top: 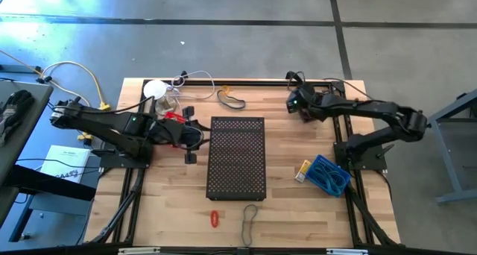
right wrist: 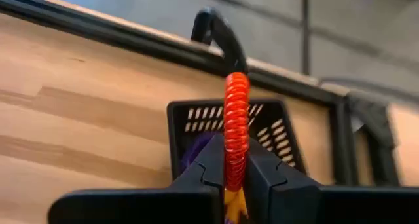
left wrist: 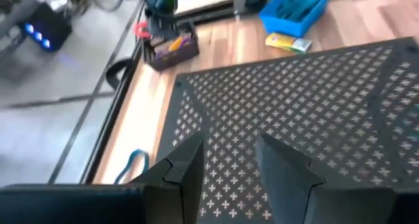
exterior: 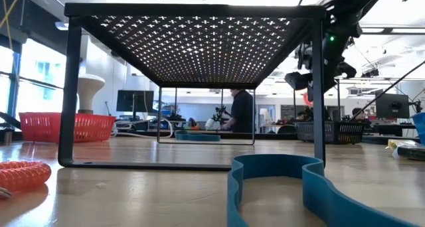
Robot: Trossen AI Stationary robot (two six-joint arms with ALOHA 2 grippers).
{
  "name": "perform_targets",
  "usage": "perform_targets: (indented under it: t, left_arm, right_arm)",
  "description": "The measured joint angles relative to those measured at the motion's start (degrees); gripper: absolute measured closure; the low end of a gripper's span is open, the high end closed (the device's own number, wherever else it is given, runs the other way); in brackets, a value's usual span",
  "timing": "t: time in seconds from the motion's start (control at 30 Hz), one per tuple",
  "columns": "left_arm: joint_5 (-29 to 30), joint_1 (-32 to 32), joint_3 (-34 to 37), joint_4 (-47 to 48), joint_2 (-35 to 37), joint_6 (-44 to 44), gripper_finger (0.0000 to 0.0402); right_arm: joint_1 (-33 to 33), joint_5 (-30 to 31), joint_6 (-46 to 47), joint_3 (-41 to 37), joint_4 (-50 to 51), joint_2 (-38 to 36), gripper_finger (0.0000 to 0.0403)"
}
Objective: Pick & Place Office Desk Supplies
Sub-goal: Put the orange spring keychain into the black bin, then put the yellow crayon box into the red bin
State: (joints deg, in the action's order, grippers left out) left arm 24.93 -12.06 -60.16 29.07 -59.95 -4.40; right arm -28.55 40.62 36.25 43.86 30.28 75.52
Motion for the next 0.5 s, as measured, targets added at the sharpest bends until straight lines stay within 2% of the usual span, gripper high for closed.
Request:
perform_targets:
  t: [0.07, 0.17, 0.37, 0.5]
  left_arm:
    - [0.0, 0.7, 0.0, 1.7, -0.2, 1.4, 0.0270]
    - [0.2, 1.5, 0.0, 2.9, -0.7, 3.2, 0.0270]
    - [0.3, 2.1, 0.0, 3.1, -1.9, 4.4, 0.0270]
    - [-0.2, 2.1, 0.0, 3.3, -2.4, 5.7, 0.0270]
  right_arm:
    - [-1.8, -3.4, 0.6, 0.0, 0.2, -0.1, 0.0377]
    - [-2.8, -4.6, 0.4, 0.0, 2.2, -0.1, 0.0343]
    - [-2.3, -2.7, -0.6, 0.0, 4.0, -0.1, 0.0252]
    - [0.1, 1.7, -4.3, 0.0, 3.0, -0.6, 0.0199]
